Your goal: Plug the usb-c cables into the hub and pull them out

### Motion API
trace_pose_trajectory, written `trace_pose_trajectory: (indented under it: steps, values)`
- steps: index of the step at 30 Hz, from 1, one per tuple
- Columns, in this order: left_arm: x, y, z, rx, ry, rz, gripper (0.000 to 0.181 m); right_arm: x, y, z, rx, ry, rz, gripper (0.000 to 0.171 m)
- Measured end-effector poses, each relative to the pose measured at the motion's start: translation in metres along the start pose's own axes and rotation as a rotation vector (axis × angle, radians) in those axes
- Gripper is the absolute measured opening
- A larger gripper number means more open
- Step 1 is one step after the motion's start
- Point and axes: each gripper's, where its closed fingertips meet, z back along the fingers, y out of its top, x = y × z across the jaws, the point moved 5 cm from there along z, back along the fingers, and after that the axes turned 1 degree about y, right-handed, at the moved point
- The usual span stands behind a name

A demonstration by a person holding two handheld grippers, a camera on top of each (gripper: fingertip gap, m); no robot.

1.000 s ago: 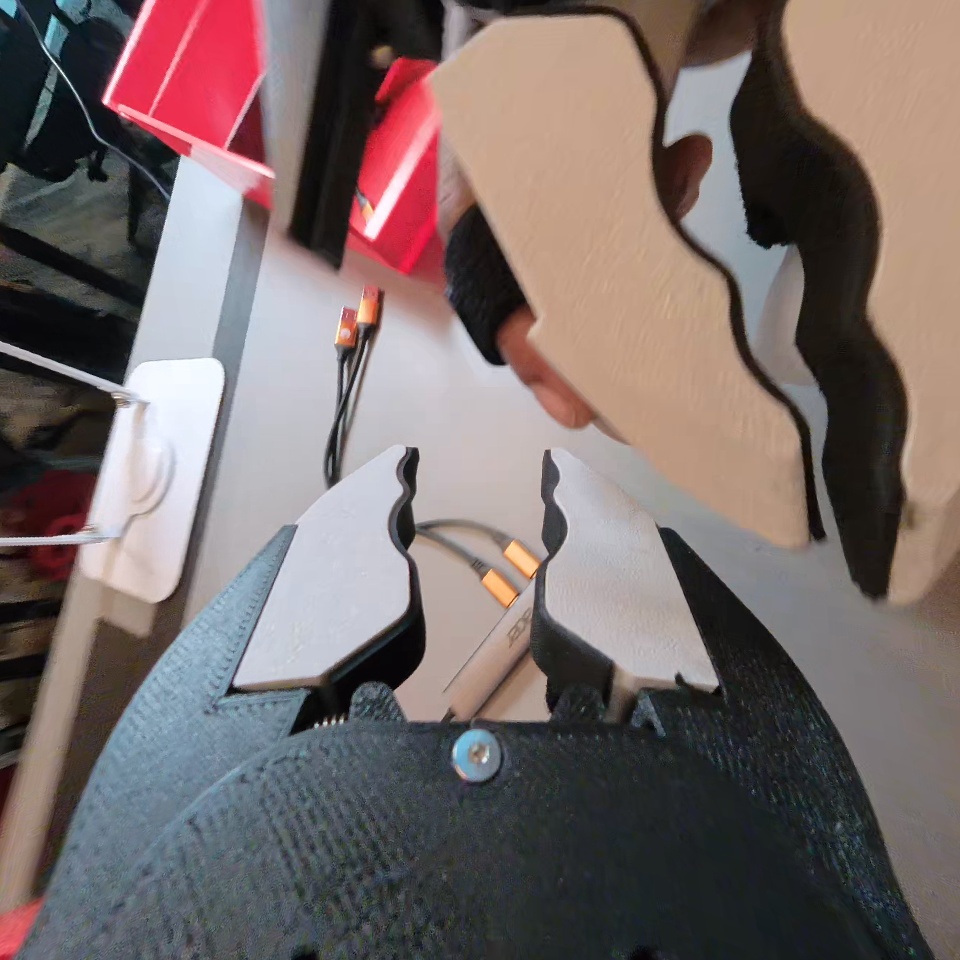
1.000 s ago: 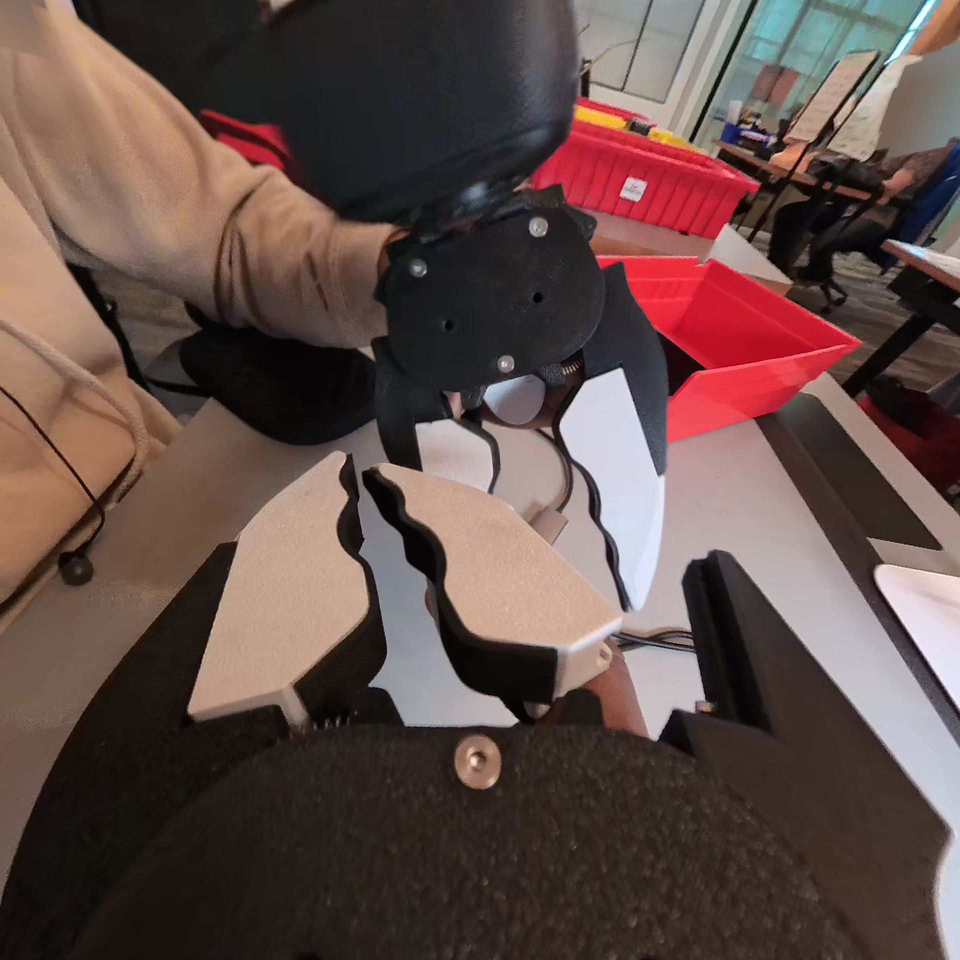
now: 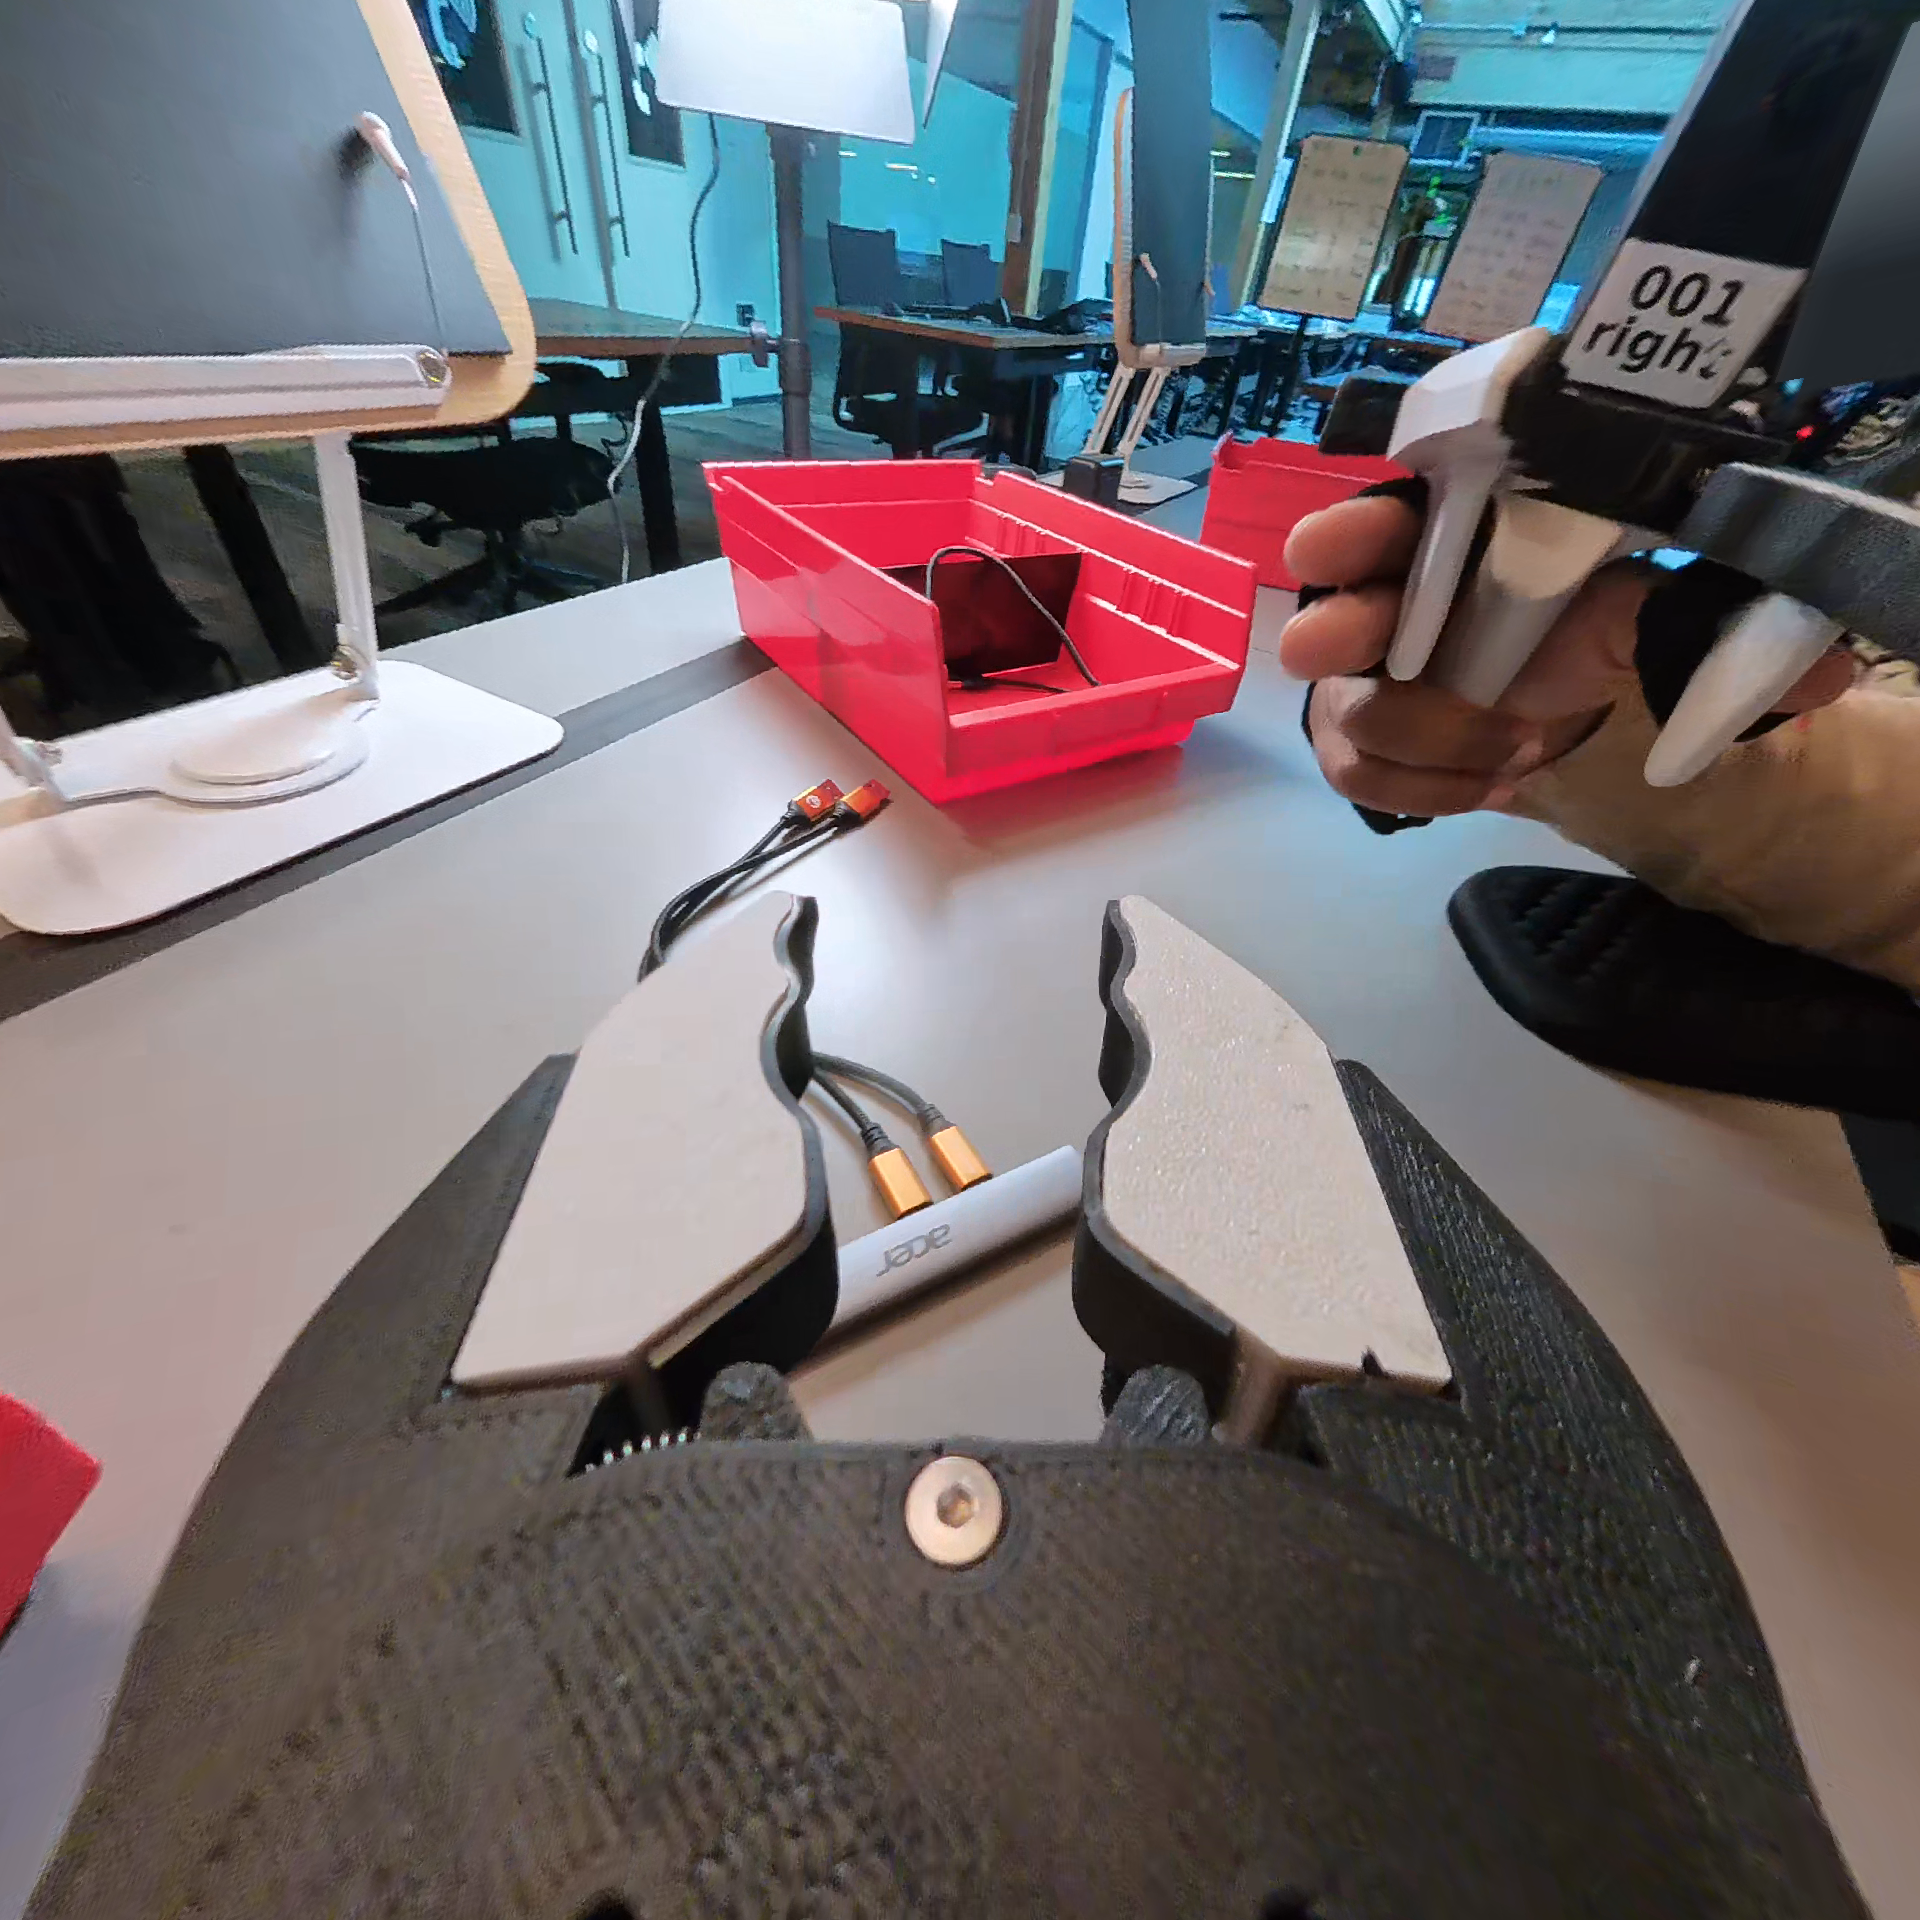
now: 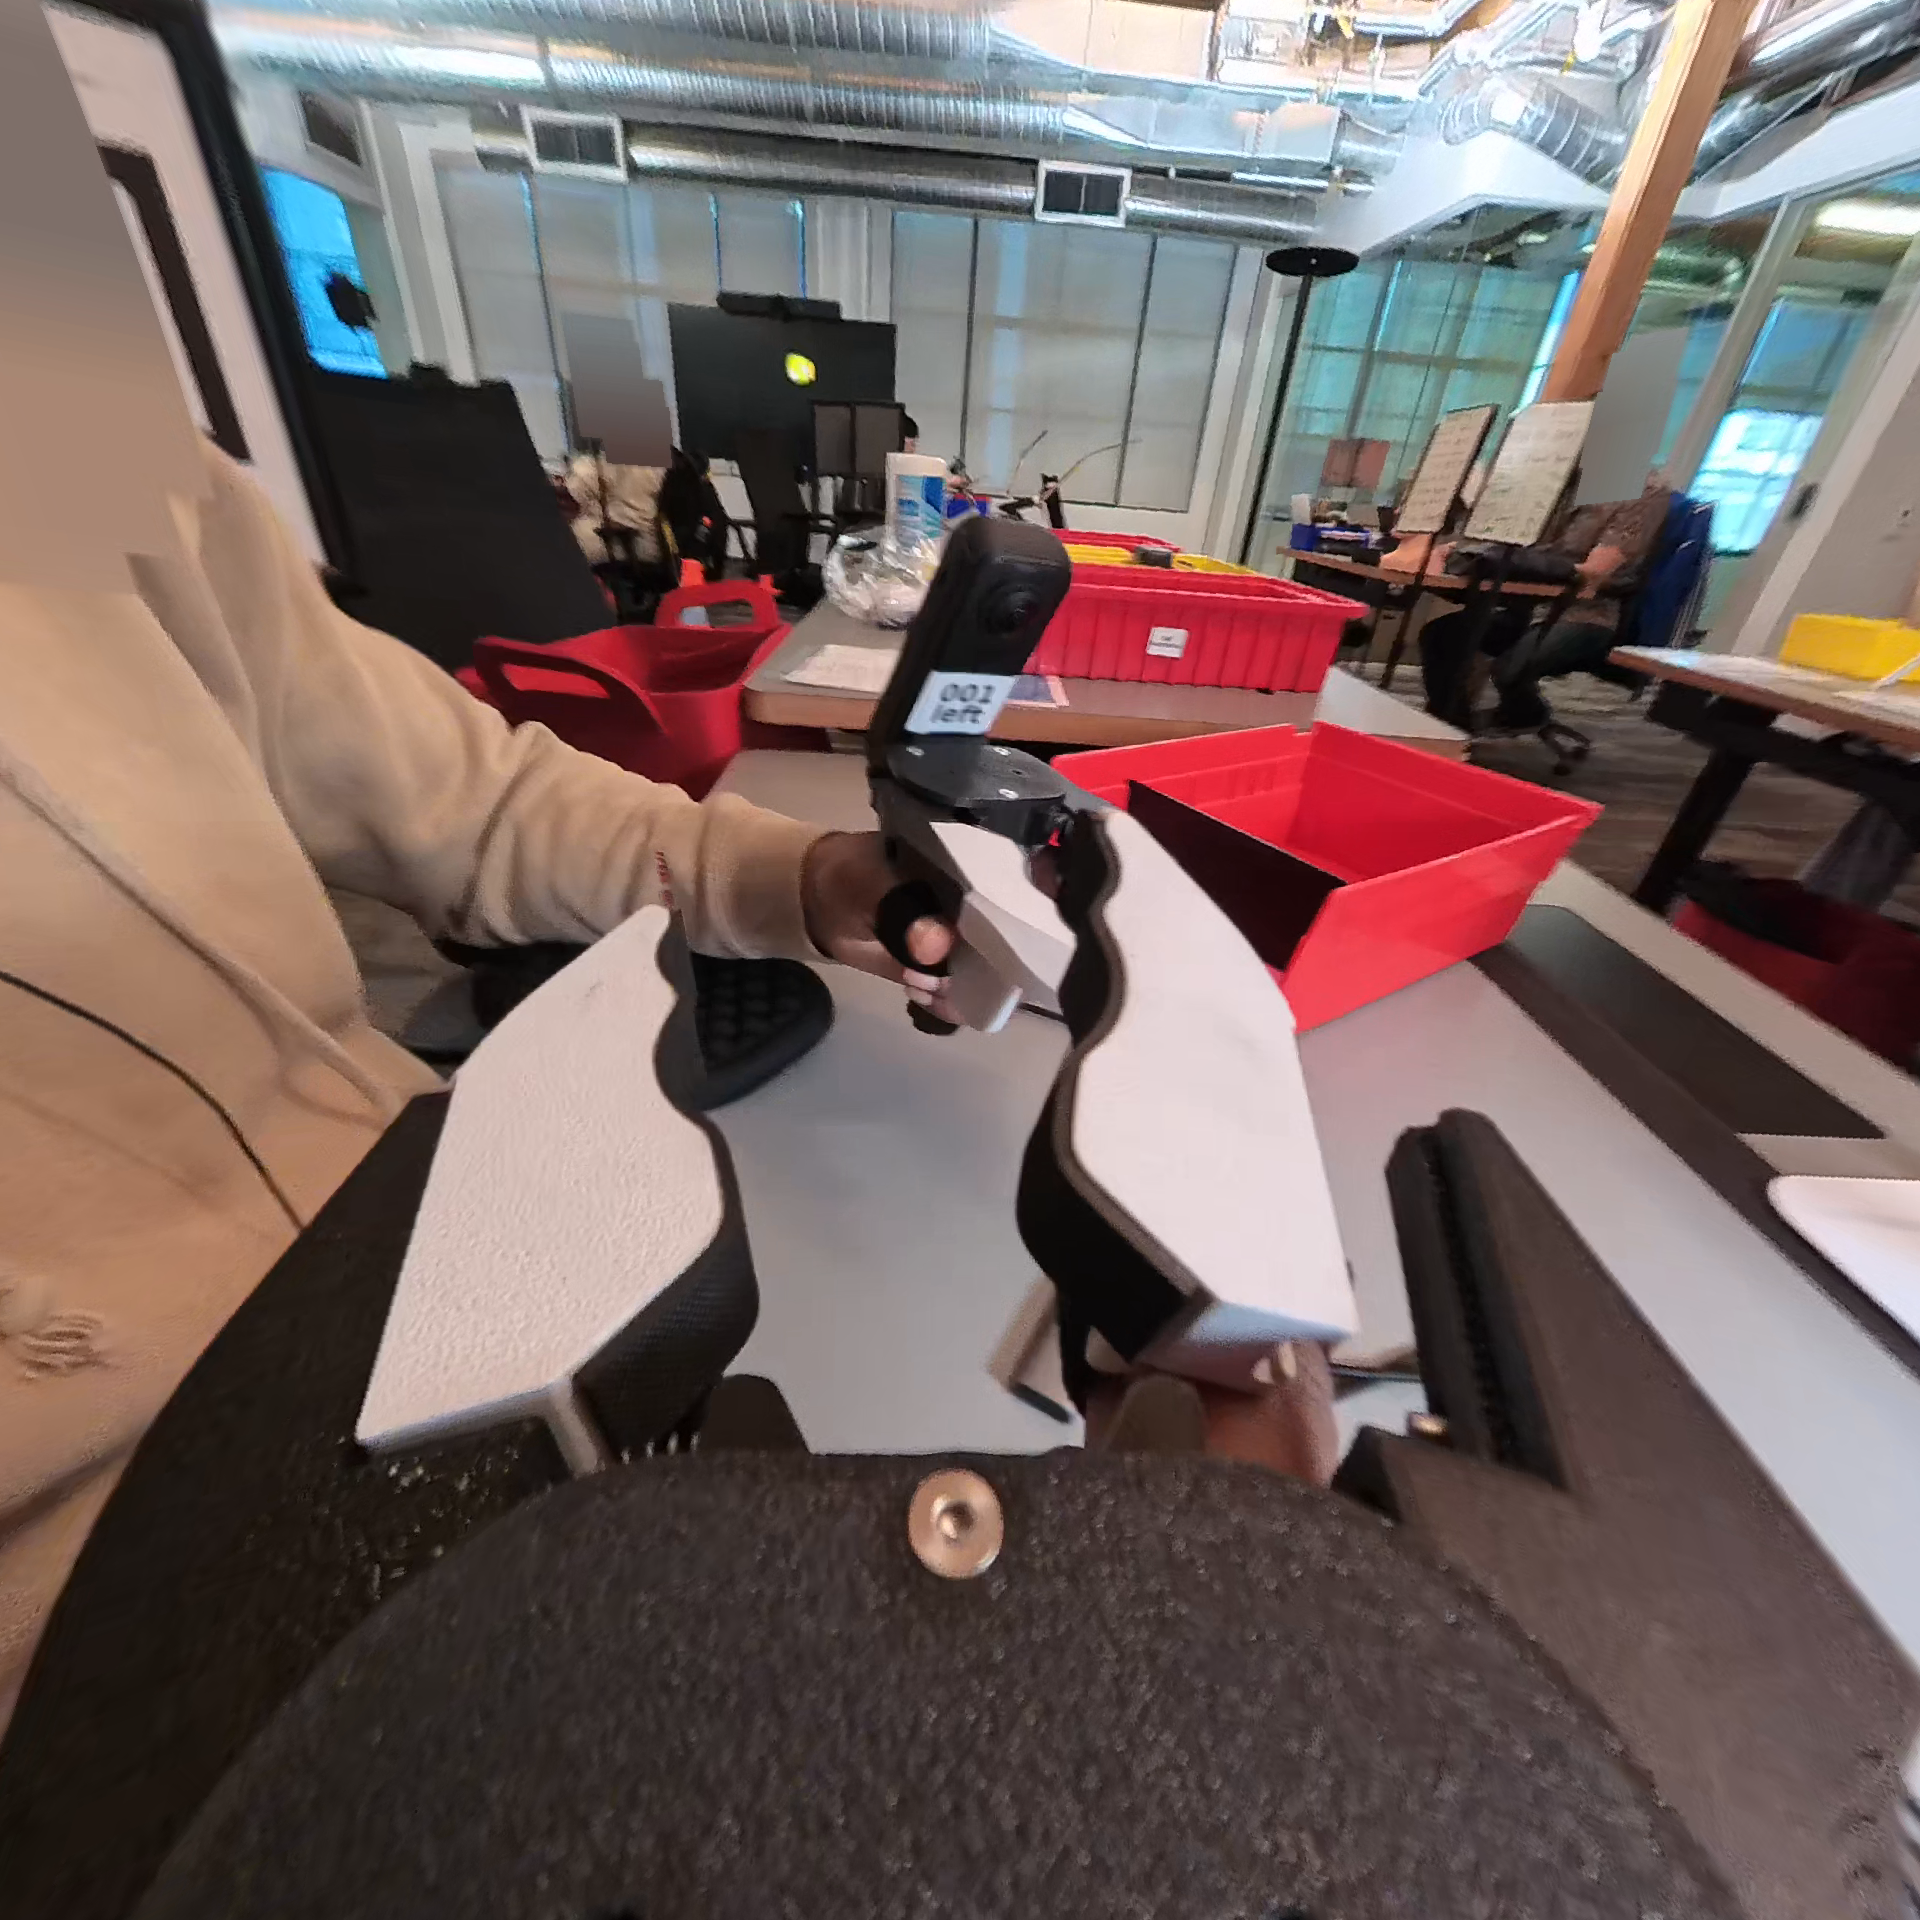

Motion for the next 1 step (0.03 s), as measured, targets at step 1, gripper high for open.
trace_pose_trajectory:
  steps: [1]
  values:
    - [-0.0005,-0.0011,0.0016,0.001,0.012,-0.010,0.053,-0.0006,-0.0006,0.0000,-0.006,-0.017,0.032,0.095]
